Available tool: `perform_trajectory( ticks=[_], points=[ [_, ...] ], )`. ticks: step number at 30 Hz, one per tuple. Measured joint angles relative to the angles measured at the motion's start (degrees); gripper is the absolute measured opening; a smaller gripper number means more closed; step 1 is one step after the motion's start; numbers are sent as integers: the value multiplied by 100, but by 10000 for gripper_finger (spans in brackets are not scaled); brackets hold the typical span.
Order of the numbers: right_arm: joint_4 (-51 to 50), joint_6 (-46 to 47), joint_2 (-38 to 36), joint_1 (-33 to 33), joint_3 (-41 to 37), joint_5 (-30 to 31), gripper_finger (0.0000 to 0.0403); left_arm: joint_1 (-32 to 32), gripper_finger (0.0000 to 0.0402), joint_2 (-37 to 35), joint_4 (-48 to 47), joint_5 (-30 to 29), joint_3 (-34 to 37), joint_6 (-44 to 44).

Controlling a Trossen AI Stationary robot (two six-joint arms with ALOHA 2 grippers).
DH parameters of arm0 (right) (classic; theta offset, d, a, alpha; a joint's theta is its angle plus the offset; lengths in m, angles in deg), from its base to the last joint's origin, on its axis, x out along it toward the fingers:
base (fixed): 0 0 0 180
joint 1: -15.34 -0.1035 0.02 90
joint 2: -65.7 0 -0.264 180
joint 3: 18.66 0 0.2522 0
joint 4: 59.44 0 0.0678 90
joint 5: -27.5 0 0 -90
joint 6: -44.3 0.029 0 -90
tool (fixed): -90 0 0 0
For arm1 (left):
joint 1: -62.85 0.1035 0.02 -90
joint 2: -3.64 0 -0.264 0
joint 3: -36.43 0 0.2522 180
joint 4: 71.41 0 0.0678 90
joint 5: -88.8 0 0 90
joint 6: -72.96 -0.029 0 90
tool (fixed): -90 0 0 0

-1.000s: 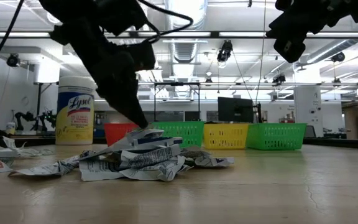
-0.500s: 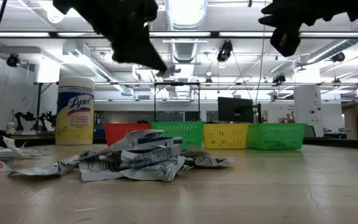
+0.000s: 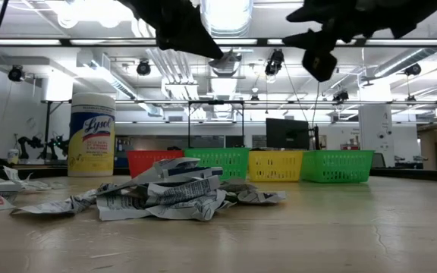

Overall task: Pick & Place First Aid Supplies
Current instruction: Put the alcohol pad into the yellow basket

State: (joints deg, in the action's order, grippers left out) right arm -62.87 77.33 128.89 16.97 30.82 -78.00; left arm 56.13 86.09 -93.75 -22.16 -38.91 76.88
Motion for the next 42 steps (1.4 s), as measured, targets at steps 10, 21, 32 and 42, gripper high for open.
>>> perform_trajectory(
  ticks=[10, 21, 32, 42],
  points=[
    [191, -634, 1226, 0, 790, 0, 176, 0, 0, 6, -52, -42, 0, -35],
    [-177, -774, 2092, 16, 1568, 212, 162, -52, 0, 6, -424, -225, 0, 25],
    [-1096, -1140, 2326, 57, 2237, 651, 150, -95, 0, 6, -413, -358, 0, 65],
    [-1535, -1054, 2313, 90, 2414, 664, 162, -96, 0, 6, -435, -412, 0, 103]
  ],
)
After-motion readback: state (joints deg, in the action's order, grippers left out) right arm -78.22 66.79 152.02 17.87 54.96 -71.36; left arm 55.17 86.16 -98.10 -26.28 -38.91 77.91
